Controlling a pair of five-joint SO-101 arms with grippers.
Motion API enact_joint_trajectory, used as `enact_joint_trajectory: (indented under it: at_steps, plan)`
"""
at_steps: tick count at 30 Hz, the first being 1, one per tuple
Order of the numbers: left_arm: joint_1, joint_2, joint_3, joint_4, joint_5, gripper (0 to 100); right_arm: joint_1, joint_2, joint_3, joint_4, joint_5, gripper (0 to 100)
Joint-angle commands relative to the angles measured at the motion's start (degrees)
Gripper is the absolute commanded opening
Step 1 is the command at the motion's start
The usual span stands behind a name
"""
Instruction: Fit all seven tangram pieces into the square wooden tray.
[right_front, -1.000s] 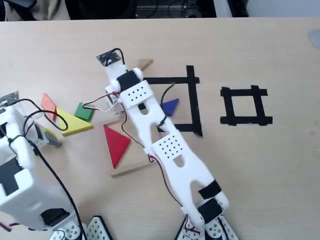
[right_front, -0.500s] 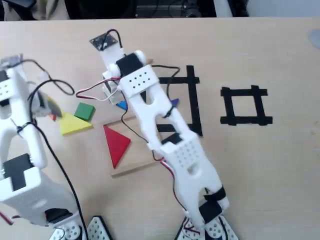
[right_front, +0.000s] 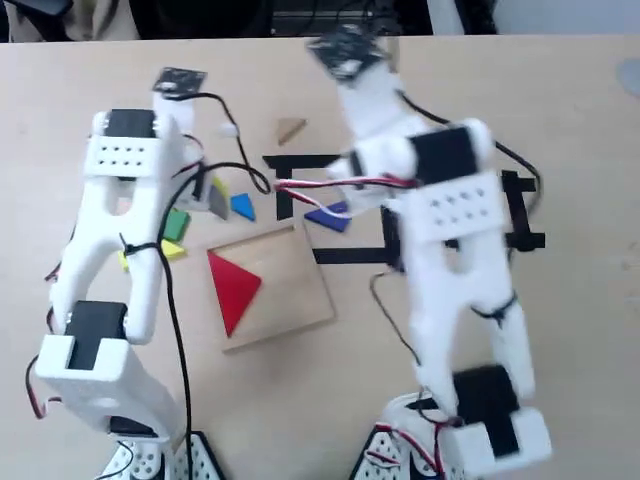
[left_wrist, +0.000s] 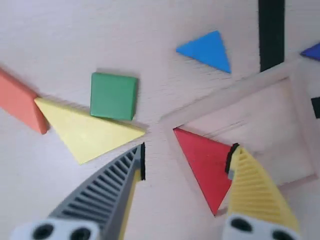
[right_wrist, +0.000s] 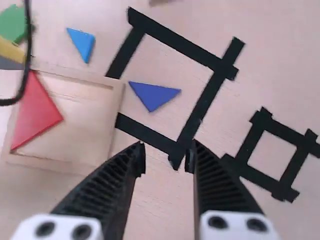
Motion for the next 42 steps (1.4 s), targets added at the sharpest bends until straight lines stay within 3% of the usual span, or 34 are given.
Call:
enact_joint_trajectory:
  at_steps: [1,3,9,13,25,29,33,36,39,42]
  plan:
    - [0.48,-0.62,0.31,-6.51,1.32,28,9.67,-8.48,20.18,-13.01,0.70,14.6]
    - [-1.27,-1.14,2.68,-7.65,-2.64,28,11.60,-10.86,30.37,-19.78,0.62,14.6]
    - [-13.85,-1.32,4.44,-2.11,-38.77,28,10.81,-19.56,52.35,-36.66,-2.90,14.8]
    - [-22.73,-0.70,4.44,-3.43,-53.63,28,10.46,-23.78,56.92,-40.35,-3.34,14.7]
    - [-25.71,-3.43,22.11,-6.07,-66.99,26,7.65,-17.80,63.87,-50.46,-3.34,14.6]
    - [-26.15,-12.22,34.15,-17.32,-67.43,22,7.47,-13.93,63.60,-54.15,-2.99,14.6]
    - [-23.96,-23.65,49.01,-36.13,-67.25,23,7.47,-11.56,62.90,-55.12,-2.90,14.7]
    - [-22.29,-29.01,56.22,-46.51,-67.16,30,7.74,-10.42,62.20,-55.03,-2.90,14.7]
    - [-20.44,-28.66,55.43,-43.60,-67.16,38,7.74,-9.71,62.20,-55.03,-2.90,14.8]
    - [-19.30,-24.44,48.22,-35.16,-67.16,36,7.74,-9.63,62.20,-55.03,-2.81,14.8]
